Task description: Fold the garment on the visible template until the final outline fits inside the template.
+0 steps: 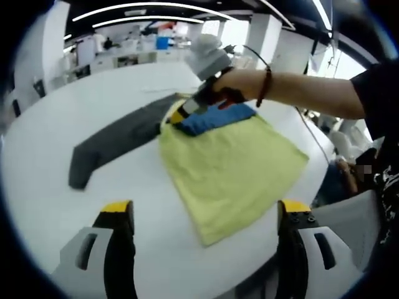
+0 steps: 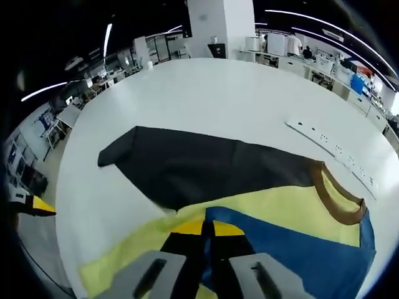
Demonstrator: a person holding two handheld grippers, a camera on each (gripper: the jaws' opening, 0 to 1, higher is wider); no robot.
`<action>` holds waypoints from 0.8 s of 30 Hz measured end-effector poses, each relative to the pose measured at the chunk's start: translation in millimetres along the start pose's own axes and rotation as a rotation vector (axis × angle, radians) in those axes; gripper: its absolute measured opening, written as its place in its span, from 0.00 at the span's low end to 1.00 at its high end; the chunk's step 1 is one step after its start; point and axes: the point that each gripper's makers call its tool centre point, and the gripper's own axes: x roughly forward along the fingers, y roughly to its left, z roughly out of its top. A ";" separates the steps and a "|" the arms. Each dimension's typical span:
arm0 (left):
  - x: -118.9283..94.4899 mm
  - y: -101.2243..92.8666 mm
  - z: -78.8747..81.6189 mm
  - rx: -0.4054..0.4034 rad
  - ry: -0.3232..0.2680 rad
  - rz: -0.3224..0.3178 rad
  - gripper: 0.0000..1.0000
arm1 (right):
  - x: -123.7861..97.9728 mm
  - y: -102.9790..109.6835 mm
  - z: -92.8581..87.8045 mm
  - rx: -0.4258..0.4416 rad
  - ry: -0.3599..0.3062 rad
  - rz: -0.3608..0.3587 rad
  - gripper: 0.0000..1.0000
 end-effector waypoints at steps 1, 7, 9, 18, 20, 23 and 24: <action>0.0 0.2 0.1 0.000 0.000 0.001 0.91 | 0.2 0.3 -0.1 0.006 -0.002 -0.002 0.00; 0.5 0.1 0.4 -0.001 -0.001 0.001 0.92 | 3.0 5.8 -4.7 0.014 0.013 0.021 0.00; 0.8 -0.1 -0.2 0.002 0.002 0.000 0.92 | 4.1 9.7 -7.0 0.023 0.019 0.036 0.03; 0.5 -0.4 1.1 0.001 -0.002 0.002 0.92 | -3.5 8.9 -1.6 0.018 0.003 0.035 0.24; 0.6 -0.1 1.8 0.000 -0.004 0.004 0.92 | -8.0 6.0 0.2 0.016 -0.005 0.026 0.29; 0.4 -0.1 3.0 0.002 -0.006 0.007 0.93 | -14.8 -0.3 3.7 0.016 -0.019 0.009 0.38; 0.2 -0.1 3.8 0.002 -0.007 0.009 0.94 | -18.2 -3.6 4.6 0.013 -0.023 -0.001 0.41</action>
